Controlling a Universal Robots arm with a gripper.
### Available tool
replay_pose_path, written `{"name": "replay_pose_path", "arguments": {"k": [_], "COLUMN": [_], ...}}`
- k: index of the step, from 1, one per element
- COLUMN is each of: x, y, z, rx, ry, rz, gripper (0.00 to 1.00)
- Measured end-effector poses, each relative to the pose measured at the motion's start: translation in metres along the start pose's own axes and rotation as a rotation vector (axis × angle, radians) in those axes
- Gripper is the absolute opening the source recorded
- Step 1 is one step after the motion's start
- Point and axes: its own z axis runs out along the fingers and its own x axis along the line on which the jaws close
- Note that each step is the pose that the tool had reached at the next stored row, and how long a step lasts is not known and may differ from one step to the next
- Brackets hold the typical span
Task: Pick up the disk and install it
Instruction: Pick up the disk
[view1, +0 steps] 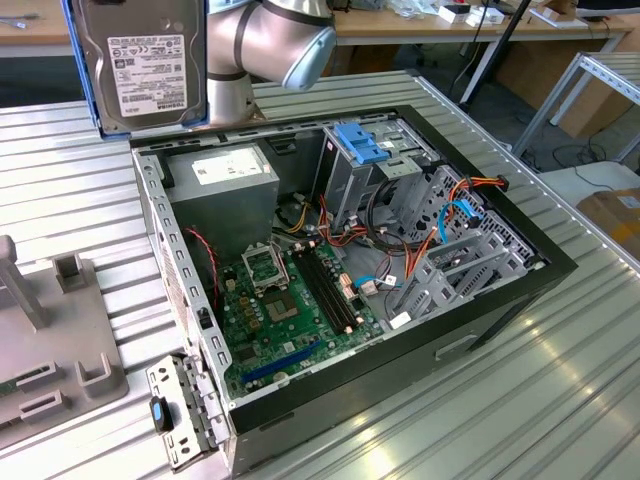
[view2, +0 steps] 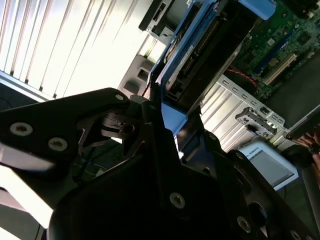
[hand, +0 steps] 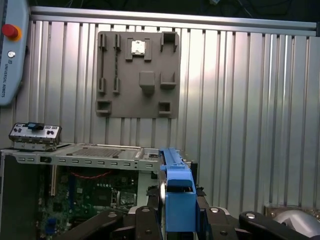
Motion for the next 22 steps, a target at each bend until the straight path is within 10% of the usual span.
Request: {"name": "replay_pose_path", "arguments": {"k": [2, 10, 16, 19, 22], "x": [0.0116, 0.0168, 0.0332, 0.0357, 0.0372], "y": [-0.0017, -0.0019, -0.0018, -0.0171, -0.0463], "z": [-0.0002, -0.0001, 0.0001, 0.0005, 0.0004], "rx": [0.0000, -0.0001, -0.0001, -0.0001, -0.0003], "ry": [0.0000, 0.0001, 0.0001, 0.0002, 0.0001], "rz": [0.000, 0.000, 0.000, 0.000, 0.000], "gripper": [0.36, 0.36, 0.36, 0.36, 0.36]}}
